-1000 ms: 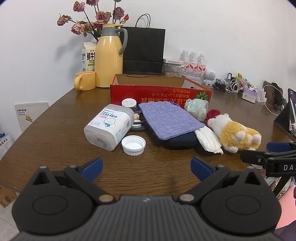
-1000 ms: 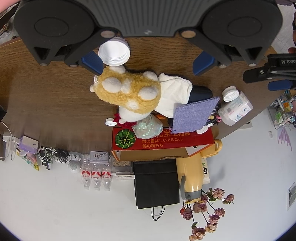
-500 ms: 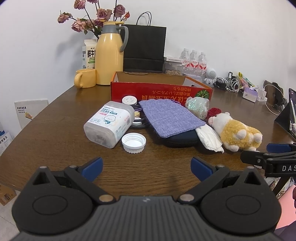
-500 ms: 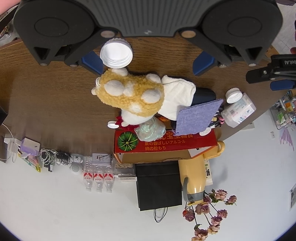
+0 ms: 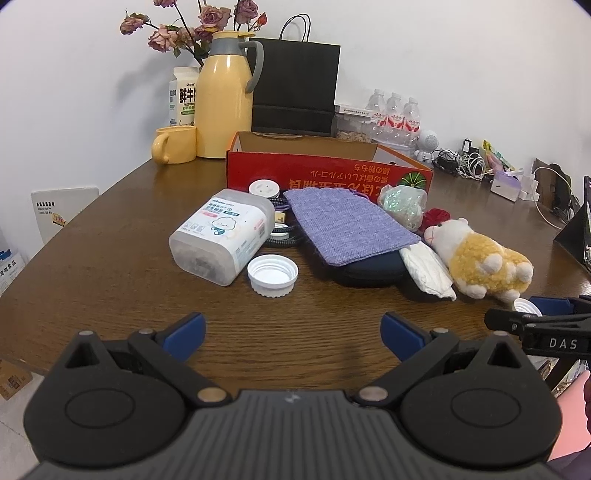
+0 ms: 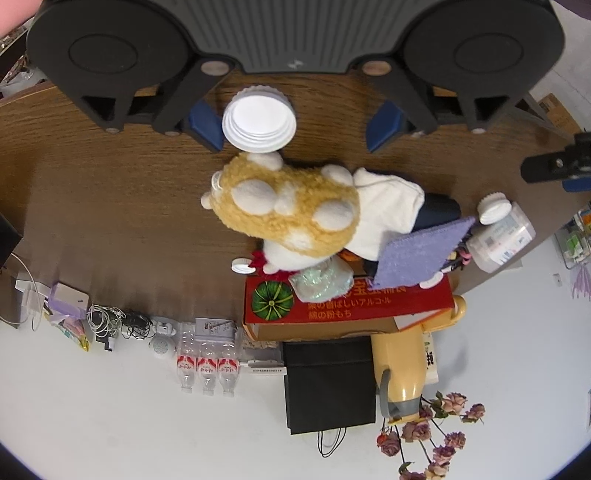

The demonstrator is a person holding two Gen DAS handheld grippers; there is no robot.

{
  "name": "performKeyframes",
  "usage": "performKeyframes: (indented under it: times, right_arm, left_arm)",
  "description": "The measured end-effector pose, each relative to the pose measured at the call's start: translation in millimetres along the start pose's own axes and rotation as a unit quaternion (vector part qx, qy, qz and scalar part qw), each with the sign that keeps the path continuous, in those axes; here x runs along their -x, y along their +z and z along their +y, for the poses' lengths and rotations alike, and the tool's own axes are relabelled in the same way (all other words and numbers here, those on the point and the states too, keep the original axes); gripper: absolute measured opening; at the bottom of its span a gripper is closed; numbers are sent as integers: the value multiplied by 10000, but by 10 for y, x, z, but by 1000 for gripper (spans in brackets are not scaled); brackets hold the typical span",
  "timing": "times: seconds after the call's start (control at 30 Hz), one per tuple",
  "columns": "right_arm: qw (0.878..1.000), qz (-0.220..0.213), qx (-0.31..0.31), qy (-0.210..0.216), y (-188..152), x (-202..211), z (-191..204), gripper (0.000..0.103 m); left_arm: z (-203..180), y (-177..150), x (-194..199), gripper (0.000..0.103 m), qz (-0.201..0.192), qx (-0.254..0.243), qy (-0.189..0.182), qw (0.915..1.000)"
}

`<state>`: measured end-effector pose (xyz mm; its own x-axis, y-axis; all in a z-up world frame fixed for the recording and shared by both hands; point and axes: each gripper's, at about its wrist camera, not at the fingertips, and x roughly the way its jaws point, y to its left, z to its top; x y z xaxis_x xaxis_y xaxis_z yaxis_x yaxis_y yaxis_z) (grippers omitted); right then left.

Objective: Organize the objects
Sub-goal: 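Grasp the white bottle cap with the right tool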

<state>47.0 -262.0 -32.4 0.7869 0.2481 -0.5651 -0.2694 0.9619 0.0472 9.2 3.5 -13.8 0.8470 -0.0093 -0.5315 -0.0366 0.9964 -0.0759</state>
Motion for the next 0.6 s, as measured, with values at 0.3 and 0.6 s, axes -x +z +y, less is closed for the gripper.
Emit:
performKeyframes:
  times: [0.3, 0.6]
  right_arm:
    - [9996, -215, 120, 112, -38, 12, -20, 39]
    - [9965, -315, 264, 723, 65, 64, 74, 39]
  left_arm:
    - [-25, 0, -46, 103, 42, -20, 11, 10000]
    - [-56, 93, -98, 99, -67, -88, -53, 9999]
